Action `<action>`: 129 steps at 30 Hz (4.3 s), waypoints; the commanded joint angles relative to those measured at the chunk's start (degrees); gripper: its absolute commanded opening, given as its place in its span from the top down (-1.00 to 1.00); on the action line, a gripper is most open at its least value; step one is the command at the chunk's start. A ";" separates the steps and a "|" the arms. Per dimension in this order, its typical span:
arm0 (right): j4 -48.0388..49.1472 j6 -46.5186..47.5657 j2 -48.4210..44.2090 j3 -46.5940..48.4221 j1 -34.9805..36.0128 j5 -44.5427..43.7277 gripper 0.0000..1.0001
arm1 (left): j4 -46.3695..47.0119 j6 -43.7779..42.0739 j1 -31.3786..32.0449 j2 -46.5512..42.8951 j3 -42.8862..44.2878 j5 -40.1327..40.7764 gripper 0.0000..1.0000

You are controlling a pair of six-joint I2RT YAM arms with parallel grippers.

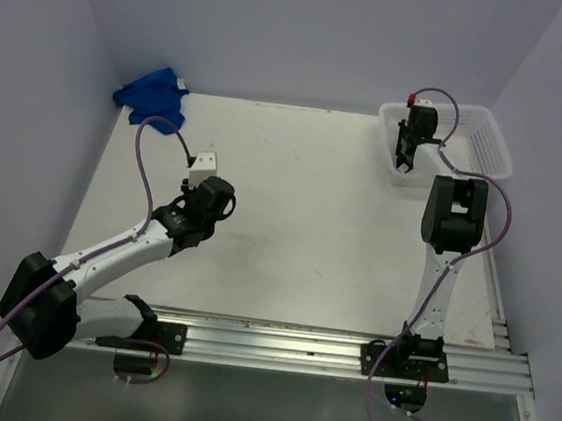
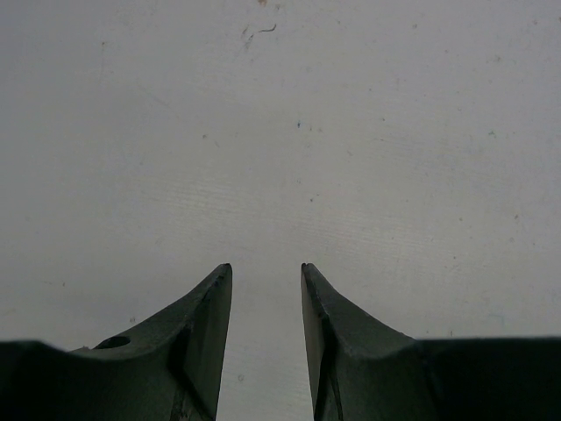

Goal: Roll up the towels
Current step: Place the rolled towel into the container, then grab a towel with the left arm

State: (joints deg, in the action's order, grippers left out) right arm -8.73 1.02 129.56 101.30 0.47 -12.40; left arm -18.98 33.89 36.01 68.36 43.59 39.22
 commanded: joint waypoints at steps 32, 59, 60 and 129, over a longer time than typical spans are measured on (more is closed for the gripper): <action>8.11 -8.75 -9.06 -10.33 3.65 -1.22 -0.91 | -2.82 -2.69 -0.50 -4.46 3.52 -5.03 0.14; 38.85 -3.22 -16.18 -26.14 10.60 -13.71 -0.98 | 0.00 -4.80 -0.50 -5.95 5.01 -8.81 0.12; 40.18 -3.04 -16.79 -27.80 10.78 -13.00 -0.98 | 0.00 -4.80 -0.59 -6.13 5.01 -8.81 0.12; 20.60 -21.75 -45.18 -54.63 47.69 16.27 -0.64 | -3.01 -4.44 -41.72 70.28 77.54 -23.40 1.00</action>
State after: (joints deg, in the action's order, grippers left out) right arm 12.40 -20.16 84.49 44.14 48.25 2.22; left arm -26.96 31.46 -6.02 145.05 124.70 17.82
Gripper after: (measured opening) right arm 0.828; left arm 0.017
